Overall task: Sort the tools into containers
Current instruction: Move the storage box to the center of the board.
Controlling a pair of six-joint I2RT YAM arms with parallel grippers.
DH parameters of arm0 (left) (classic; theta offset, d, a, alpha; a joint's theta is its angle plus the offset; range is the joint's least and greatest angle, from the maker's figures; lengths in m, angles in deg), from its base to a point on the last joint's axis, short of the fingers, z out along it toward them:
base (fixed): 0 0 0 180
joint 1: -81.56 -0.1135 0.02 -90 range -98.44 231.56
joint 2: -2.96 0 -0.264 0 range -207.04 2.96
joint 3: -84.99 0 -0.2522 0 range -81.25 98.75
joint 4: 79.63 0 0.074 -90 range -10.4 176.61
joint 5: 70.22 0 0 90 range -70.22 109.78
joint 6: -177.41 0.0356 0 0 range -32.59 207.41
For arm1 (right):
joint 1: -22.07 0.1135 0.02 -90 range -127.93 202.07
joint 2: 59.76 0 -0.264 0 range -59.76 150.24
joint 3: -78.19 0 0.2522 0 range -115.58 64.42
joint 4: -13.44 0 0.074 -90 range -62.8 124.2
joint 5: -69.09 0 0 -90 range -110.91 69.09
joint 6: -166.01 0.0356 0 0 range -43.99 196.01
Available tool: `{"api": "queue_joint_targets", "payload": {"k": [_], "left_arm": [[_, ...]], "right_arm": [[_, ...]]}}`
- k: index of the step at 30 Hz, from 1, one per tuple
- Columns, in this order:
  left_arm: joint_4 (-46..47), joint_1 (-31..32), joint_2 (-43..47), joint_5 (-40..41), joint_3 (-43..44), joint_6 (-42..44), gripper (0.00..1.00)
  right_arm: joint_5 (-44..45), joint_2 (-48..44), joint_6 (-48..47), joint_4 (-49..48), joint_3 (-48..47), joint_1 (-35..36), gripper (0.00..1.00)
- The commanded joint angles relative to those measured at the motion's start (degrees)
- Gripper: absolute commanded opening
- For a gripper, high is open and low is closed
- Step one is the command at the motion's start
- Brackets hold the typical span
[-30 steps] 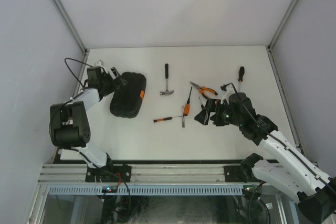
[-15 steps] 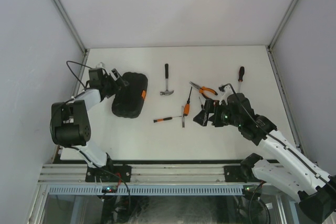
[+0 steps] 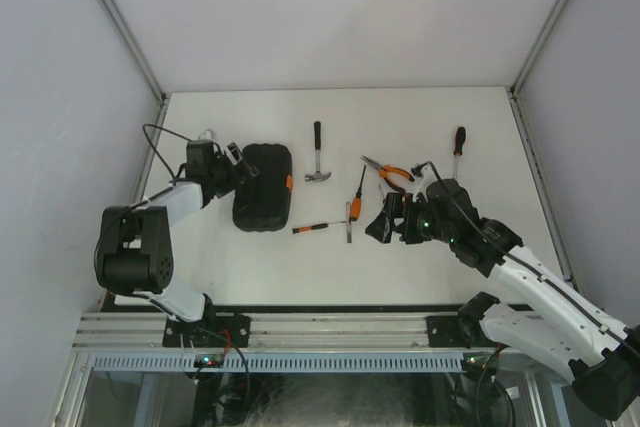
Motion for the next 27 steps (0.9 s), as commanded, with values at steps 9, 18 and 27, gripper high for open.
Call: {"api": "queue_joint_targets", "payload": {"k": [9,18,27], "left_arm": [[-3.74,9.65,5.85,5.08,-8.55,-1.09,0.78],[-4.29,16.07,10.23,7.57,-13.53,-4.81,0.77],[-6.69,16.74,15.81,10.92,-16.09,-4.65,0.79]], "right_arm": [[3.59,0.2,0.35,-1.09,0.06,2.23,0.93],[9.27,0.16,4.13,-1.92,2.07,2.75,0.93],[11.62,2.65,7.14,-3.27,2.19,1.59,0.94]]}}
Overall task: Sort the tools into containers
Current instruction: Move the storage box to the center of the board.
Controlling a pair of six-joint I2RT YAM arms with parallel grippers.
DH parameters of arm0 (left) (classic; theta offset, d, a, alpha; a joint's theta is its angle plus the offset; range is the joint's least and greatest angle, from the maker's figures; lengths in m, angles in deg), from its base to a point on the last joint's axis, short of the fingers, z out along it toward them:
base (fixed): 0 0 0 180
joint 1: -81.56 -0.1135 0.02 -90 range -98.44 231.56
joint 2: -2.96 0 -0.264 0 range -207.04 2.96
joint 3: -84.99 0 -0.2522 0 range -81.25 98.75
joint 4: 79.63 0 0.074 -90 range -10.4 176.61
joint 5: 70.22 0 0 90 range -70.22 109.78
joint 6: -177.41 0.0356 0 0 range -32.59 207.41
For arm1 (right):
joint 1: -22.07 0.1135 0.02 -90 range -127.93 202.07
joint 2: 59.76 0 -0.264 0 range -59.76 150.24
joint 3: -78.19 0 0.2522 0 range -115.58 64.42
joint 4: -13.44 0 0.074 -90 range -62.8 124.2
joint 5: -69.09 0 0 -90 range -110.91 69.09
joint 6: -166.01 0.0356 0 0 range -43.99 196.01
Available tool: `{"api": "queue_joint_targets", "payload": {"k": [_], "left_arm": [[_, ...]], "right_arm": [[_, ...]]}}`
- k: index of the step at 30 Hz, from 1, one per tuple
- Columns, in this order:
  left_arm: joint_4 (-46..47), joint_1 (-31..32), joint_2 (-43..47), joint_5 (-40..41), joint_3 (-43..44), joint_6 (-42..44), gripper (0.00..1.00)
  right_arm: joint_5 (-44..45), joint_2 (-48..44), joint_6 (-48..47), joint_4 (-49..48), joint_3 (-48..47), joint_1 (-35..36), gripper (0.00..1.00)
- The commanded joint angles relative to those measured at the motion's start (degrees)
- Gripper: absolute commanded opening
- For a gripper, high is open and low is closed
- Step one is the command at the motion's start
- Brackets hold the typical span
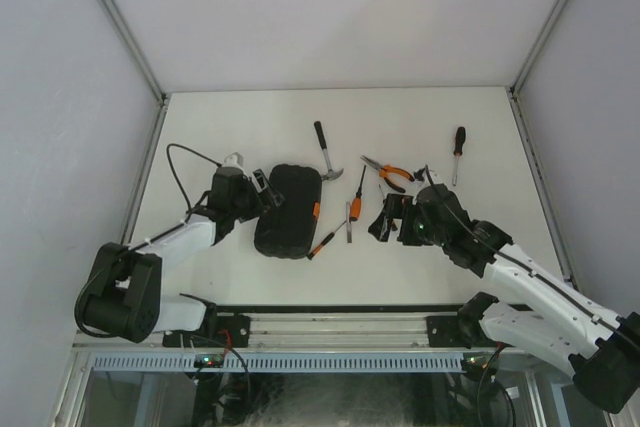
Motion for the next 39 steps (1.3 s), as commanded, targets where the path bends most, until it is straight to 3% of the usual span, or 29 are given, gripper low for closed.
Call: {"api": "queue_joint_targets", "payload": {"k": [1,6,11,19,29,39], "left_arm": [[-9.14,0.59,1.77,3.72,-1.39,2.17,0.8],[-10.6,0.59,2.77,4.31,0.1,3.28,0.82],[-10.11,0.53,1.63,2.19,-0.93,4.26,0.78],[-7.91,1.62,3.67,-0.17,-6.53,2.7,0.71],[-7.13,4.89,12.95,-0.18,-15.68,-2.0,0.68],[-8.18,4.89,15.93,2.0,-12.09,-2.23,0.8]], "right_arm": [[1.96,1.37,3.04,-3.09,-0.42,-1.17,0.95],[2.26,2.97,6.13,-3.84,-0.48,-4.26,0.95],[-0.41,4.21,5.07,-4.07,-0.52,-6.39,0.95],[-4.25,6.98,2.0,-5.47,-0.42,-5.59,0.93],[-6.59,9.54,1.97,-10.53,0.64,-3.85,0.92],[-10.67,17.62,7.69,-27.54,0.74,-3.28,0.89]]}}
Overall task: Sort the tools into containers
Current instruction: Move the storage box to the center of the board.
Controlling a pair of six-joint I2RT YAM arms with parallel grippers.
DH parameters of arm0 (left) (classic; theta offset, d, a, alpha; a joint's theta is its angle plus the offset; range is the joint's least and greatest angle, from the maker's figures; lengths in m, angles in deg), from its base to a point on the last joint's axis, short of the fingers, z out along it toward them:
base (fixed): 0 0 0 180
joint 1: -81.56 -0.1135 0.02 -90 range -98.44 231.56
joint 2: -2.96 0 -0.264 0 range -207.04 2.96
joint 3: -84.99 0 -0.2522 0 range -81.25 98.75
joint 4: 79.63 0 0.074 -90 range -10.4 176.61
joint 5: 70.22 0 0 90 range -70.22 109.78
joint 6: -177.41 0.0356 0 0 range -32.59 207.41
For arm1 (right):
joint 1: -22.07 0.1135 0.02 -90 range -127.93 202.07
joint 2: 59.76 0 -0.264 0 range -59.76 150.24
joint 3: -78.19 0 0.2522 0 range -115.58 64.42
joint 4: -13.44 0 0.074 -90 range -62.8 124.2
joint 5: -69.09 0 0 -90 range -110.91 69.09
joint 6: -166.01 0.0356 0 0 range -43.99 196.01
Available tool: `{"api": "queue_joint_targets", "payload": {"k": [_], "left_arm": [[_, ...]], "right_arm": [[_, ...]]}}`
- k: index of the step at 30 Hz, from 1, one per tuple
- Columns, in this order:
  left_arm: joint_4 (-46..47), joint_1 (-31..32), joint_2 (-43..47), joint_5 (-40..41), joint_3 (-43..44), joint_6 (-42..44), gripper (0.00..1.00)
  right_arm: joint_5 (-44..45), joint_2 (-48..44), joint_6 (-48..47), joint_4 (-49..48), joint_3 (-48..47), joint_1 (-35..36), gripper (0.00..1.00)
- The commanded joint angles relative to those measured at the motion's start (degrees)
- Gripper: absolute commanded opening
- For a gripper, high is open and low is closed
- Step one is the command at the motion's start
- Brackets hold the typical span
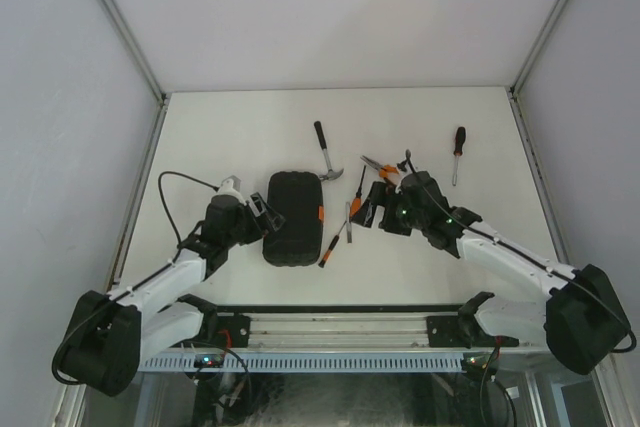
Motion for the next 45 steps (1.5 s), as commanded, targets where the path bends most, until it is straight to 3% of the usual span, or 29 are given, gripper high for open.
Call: {"api": "queue_joint_targets", "payload": {"k": [1,11,23,39,45], "left_arm": [[-7.39,0.48,-1.59,1.44,1.96,1.51,0.8],[-7.03,0.3,-4.29,1.18,5.67,2.18,0.79],[-6.76,0.33,-5.08,-0.14,5.19,2.44,0.75],[-1.07,-4.32,-6.64,-5.44,1.25,-1.4,0.43],[1.76,-7.58,-7.32,-8.76,-0.93,-2.68,0.38]], "right_arm": [[-2.22,4.19,4.34,-13.86,-0.53,0.38,0.89],[-7.39,20.31,12.01,-29.2,-4.69,0.94,0.87],[-11.1,31.62,17.17,-41.33,-6.72,1.76,0.88],[-13.06,36.86,17.56,-46.16,-5.91,2.71,0.83],[-14.61,38.74,18.53,-49.13,-5.75,2.7,0.79]]}}
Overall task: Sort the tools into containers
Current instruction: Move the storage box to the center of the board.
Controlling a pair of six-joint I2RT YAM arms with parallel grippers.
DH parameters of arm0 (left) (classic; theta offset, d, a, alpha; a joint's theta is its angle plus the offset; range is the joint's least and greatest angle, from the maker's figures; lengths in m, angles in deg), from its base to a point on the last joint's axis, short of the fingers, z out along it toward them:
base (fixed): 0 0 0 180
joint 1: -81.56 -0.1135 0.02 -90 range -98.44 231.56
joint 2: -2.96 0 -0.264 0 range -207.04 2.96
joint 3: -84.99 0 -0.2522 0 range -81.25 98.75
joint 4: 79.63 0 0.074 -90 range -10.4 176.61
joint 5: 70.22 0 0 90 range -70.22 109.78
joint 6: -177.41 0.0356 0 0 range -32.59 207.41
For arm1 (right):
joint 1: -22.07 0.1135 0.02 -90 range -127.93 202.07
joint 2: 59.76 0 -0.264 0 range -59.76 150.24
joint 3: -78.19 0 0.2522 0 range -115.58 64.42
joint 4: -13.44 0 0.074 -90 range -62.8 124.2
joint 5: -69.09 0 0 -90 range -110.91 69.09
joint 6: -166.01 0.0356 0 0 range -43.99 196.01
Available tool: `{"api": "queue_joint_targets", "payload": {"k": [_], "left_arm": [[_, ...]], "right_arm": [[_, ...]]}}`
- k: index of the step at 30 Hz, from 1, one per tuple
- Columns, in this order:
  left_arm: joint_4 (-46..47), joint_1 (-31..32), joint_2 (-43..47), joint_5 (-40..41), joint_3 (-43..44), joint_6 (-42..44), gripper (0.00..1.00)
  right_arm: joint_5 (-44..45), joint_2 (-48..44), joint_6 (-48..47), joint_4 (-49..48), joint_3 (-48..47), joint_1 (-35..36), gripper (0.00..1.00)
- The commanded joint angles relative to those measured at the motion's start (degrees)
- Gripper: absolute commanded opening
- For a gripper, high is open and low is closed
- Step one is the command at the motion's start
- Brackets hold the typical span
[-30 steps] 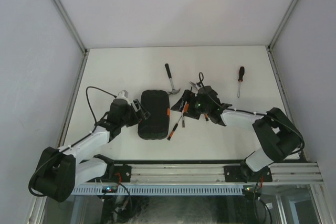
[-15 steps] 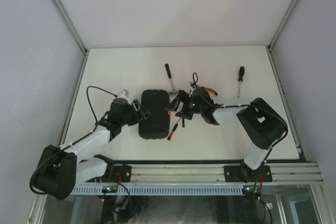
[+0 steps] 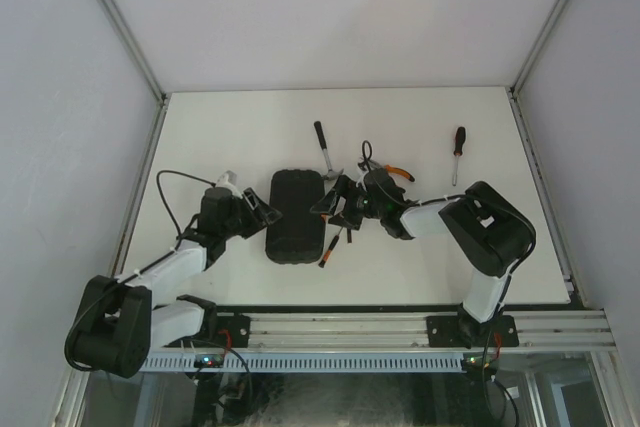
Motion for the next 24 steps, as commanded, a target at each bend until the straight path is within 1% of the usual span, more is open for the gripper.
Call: {"api": "queue_joint_targets", "payload": {"k": [1,5,10,20,24], "left_arm": [[-0.6,-2.3,-1.7,-1.24,-3.65,-0.43,0.37],[0.88,-3.16,-2.58,-2.2,-4.76,-0.56,0.33],[2.41,-4.48,-3.08,-2.87,-6.25,-1.72,0.25],[0.52,-5.81,-2.61,-0.98,-6.45,-2.5,0.16],[3.23,-6.76,-2.63,-2.89,-7.73,-3.75,0.11]], "right_arm": [[-1.53,0.68,1.03,-5.61,-0.97,0.17,0.79],[-1.46,1.11,1.15,-6.55,-1.0,-0.06,0.78],[-1.25,1.84,1.06,-6.69,-1.01,-0.42,0.78],[-0.7,2.05,-0.07,-5.49,-1.02,-1.13,0.77],[-0.95,1.8,-0.36,-5.32,-0.99,-1.15,0.76]]}}
